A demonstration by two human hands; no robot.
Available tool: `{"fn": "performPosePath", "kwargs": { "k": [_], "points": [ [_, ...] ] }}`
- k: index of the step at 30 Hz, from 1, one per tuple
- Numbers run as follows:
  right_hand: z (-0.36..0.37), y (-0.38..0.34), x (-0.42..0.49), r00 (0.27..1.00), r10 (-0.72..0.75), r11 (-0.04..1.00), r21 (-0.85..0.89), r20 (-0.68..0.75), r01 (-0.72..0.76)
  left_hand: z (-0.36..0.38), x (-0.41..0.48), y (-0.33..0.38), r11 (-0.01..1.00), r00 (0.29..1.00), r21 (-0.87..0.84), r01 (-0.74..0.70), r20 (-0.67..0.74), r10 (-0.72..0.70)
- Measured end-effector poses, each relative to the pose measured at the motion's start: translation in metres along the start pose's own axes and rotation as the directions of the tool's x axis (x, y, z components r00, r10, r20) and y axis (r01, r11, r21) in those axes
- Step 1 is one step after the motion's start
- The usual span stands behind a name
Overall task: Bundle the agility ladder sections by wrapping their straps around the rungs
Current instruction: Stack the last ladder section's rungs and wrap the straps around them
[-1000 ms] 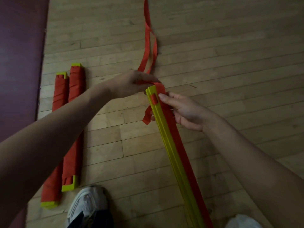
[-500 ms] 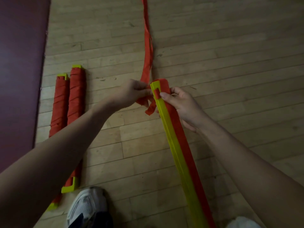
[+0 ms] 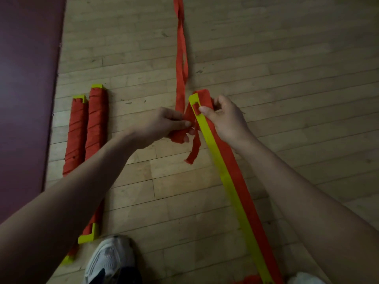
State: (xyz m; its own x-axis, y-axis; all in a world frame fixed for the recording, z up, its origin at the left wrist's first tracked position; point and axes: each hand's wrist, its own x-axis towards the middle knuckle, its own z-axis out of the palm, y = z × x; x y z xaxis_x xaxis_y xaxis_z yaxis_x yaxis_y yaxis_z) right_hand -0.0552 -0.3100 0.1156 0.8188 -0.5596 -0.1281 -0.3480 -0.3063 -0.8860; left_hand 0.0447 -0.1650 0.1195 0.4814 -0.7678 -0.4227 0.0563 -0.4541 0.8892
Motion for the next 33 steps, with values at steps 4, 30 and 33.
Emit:
{"fn": "performPosePath", "kwargs": {
  "k": [4,30,33],
  "points": [
    [0.001,-0.010,-0.006,0.979,-0.205,0.932,-0.308,-0.012,0.192,0.013,-0.002,0.003,0.998,0.994,-0.051,-0.025,-0.107,0.019],
    [0.025,0.020,-0.029,0.996,-0.091,0.978,0.191,-0.002,0.090,0.018,0.000,0.012,0.999,0.968,0.035,-0.005,-0.251,0.014],
    [0.016,0.022,-0.023,0.985,0.157,0.975,0.149,0.071,-0.167,0.012,0.001,0.012,0.998,0.980,0.036,-0.060,-0.186,0.066]
  ]
}}
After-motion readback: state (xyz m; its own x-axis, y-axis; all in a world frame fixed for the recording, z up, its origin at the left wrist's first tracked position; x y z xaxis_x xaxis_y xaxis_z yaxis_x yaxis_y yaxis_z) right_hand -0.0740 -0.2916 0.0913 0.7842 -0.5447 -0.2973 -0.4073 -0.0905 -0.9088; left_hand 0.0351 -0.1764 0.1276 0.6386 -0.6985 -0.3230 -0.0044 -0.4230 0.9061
